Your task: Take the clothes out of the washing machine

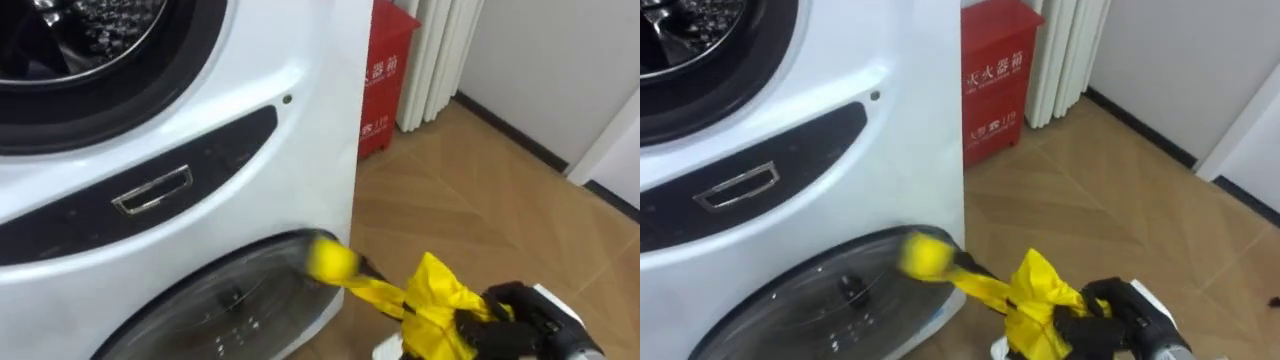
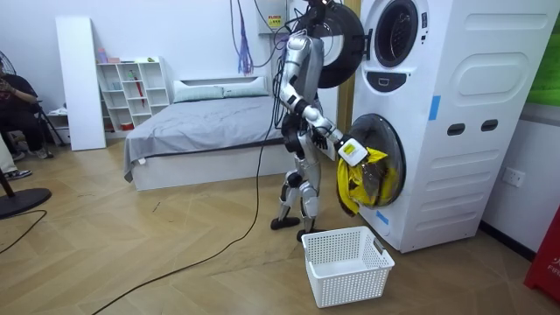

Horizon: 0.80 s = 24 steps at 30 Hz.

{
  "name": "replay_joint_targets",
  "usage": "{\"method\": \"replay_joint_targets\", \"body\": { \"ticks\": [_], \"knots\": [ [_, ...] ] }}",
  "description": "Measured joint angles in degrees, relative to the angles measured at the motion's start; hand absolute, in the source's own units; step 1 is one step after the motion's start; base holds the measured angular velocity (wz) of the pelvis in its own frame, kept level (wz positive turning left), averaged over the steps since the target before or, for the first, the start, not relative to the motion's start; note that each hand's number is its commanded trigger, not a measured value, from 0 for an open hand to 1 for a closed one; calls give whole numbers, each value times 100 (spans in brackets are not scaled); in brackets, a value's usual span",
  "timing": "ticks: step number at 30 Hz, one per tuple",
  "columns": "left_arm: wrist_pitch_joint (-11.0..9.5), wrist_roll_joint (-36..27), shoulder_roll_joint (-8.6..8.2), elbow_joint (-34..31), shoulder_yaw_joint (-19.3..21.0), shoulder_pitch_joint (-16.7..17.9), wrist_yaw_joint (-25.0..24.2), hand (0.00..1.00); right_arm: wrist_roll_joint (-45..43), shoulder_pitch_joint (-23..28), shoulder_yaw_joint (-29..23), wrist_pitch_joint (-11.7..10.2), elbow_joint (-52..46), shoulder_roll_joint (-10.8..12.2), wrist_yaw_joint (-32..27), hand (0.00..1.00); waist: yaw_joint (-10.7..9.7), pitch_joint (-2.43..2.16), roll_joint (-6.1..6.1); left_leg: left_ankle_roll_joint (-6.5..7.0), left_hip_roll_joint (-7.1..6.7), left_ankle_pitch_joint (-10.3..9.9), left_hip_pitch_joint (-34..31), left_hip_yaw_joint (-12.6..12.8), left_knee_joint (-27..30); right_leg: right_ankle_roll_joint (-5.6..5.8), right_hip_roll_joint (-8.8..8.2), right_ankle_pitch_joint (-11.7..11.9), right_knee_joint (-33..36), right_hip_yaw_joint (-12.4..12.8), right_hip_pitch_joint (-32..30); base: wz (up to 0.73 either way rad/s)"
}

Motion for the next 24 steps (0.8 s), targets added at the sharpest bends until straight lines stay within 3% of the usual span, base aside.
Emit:
{"method": "replay_joint_targets", "body": {
  "ticks": [7,11,17,24],
  "knots": [
    [-133,-220,-66,-30,-282,-121,10,0,-20,-502,445,-163,526,107,-328,100,-2,15,148,111,-193,133,-328,-261,8,110,-127,-10,170,1,-370,6],
    [-151,-332,-108,-19,-463,-133,16,0,-77,-578,501,-287,995,207,-649,100,5,7,210,139,-195,153,-398,-391,16,108,-186,8,150,-53,-383,10],
    [-143,-376,-189,-24,-448,-82,18,0,-457,-538,465,-289,1237,244,-978,100,4,-22,413,172,-228,142,-520,-381,-4,136,-211,84,176,-51,-522,1],
    [-152,-396,-193,-60,-446,-77,16,0,-467,-546,422,-386,1233,367,-1356,100,21,-36,432,169,-214,144,-619,-378,-3,101,-198,90,177,-68,-626,0]
  ]
}}
